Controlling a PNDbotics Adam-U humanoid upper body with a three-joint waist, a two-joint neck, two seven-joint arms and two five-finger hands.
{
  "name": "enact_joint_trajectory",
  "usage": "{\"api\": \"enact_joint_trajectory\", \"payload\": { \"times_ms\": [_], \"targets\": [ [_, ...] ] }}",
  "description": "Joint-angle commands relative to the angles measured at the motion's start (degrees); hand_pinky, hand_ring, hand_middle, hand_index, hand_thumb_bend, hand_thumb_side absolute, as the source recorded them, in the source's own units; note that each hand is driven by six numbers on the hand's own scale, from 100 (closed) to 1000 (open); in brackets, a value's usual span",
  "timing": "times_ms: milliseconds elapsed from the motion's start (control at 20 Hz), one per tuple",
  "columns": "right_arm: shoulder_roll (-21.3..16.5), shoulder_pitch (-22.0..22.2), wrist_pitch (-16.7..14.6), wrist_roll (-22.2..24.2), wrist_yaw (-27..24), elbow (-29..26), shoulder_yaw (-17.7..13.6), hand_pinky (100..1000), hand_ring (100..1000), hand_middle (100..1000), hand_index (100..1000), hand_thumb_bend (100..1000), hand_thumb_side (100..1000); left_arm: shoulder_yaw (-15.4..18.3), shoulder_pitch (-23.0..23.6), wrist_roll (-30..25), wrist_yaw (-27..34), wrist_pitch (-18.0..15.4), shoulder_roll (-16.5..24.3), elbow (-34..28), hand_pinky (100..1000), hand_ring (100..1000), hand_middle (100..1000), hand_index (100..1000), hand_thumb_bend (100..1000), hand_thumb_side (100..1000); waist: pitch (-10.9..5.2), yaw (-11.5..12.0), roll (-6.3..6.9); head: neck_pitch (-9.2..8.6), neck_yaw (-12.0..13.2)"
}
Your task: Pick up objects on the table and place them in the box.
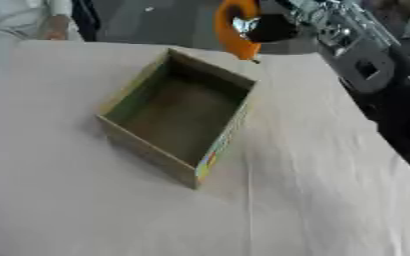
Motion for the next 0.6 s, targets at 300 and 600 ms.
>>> {"api": "enact_joint_trajectory", "payload": {
  "times_ms": [300,600],
  "targets": [
    [3.7,0.3,0.4,-1.9,1.8,3.1,0.8,745,734,379,399,100,437,-0.1,-1.5,0.4,0.2,-1.0,0.3,-1.1,628,613,552,779,111,914,-0.62,0.6,0.17,-0.01,-0.6],
    [5.5,1.6,-0.1,-1.9,4.1,6.2,1.4,757,758,412,430,100,433,0.0,-1.7,0.4,0.1,-1.1,0.2,-1.1,628,613,552,779,112,913,-0.36,0.9,0.16,-0.41,-1.0]
  ]
}}
